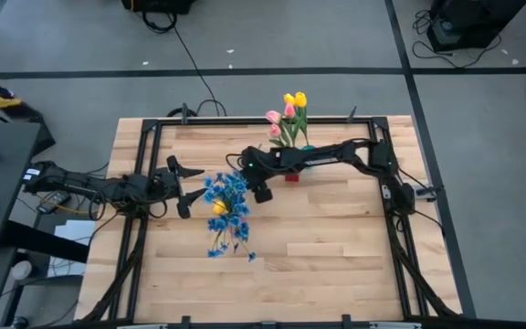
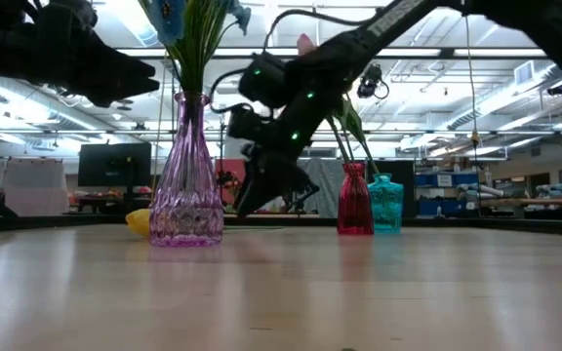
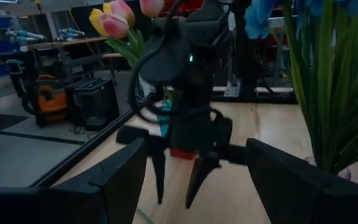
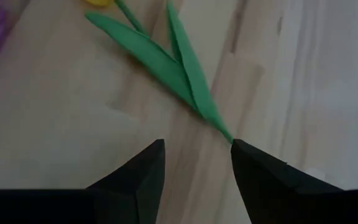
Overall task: Sort flowers into vase by color
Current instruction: Put the yellow flower into the blue vase
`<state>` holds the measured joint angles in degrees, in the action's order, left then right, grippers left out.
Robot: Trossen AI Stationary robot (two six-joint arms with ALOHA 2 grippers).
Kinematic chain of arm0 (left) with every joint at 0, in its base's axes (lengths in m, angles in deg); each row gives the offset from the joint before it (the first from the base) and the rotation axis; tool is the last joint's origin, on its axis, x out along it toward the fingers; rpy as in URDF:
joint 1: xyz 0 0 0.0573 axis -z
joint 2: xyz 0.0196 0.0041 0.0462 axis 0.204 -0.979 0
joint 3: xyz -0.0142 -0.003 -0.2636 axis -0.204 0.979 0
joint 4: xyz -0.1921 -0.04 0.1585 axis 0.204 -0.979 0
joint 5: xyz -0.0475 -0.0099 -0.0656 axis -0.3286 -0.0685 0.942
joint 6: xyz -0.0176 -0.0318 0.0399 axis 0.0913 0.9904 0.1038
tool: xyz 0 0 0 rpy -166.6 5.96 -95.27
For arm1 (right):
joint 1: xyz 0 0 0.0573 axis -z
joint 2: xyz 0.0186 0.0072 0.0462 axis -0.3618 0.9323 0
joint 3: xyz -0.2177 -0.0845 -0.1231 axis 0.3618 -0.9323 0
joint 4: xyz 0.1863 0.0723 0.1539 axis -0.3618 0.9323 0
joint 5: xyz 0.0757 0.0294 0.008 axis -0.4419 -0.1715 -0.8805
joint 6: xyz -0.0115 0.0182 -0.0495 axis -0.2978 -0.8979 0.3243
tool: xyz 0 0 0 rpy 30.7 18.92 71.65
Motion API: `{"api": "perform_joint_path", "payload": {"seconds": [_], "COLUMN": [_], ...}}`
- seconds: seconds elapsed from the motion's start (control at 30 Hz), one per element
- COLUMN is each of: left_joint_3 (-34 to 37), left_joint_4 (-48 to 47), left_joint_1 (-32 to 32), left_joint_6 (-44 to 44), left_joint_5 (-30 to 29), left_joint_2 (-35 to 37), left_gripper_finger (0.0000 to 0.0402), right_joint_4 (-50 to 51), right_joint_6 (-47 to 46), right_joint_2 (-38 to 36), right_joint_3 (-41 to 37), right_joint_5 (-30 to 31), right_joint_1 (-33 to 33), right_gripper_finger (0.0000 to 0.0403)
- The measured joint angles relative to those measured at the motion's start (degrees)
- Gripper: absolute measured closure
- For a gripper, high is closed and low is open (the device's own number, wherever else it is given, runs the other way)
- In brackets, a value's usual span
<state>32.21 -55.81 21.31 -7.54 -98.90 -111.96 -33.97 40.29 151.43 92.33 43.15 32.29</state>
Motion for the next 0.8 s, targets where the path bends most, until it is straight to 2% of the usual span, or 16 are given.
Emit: {"api": "perform_joint_path", "payload": {"seconds": [0.1,0.4,0.63,0.8], "left_joint_3": [0.0,0.0,0.0,0.0], "left_joint_4": [0.0,0.3,-1.9,-1.8], "left_joint_1": [0.0,-0.1,0.0,0.0], "left_joint_6": [-0.2,-2.0,-1.9,-1.9], "left_joint_5": [0.0,-0.2,-0.3,-0.3], "left_joint_2": [0.0,0.0,0.0,0.0], "left_gripper_finger": [0.0122,0.0122,0.0122,0.0122], "right_joint_4": [2.1,17.9,20.1,20.3], "right_joint_6": [1.8,2.8,3.3,3.3], "right_joint_2": [3.3,13.0,16.1,16.4], "right_joint_3": [5.5,23.2,26.3,26.3], "right_joint_5": [0.2,-4.8,-5.0,-3.6], "right_joint_1": [0.3,2.3,2.5,2.5], "right_gripper_finger": [0.0207,0.021,0.0227,0.0293]}}
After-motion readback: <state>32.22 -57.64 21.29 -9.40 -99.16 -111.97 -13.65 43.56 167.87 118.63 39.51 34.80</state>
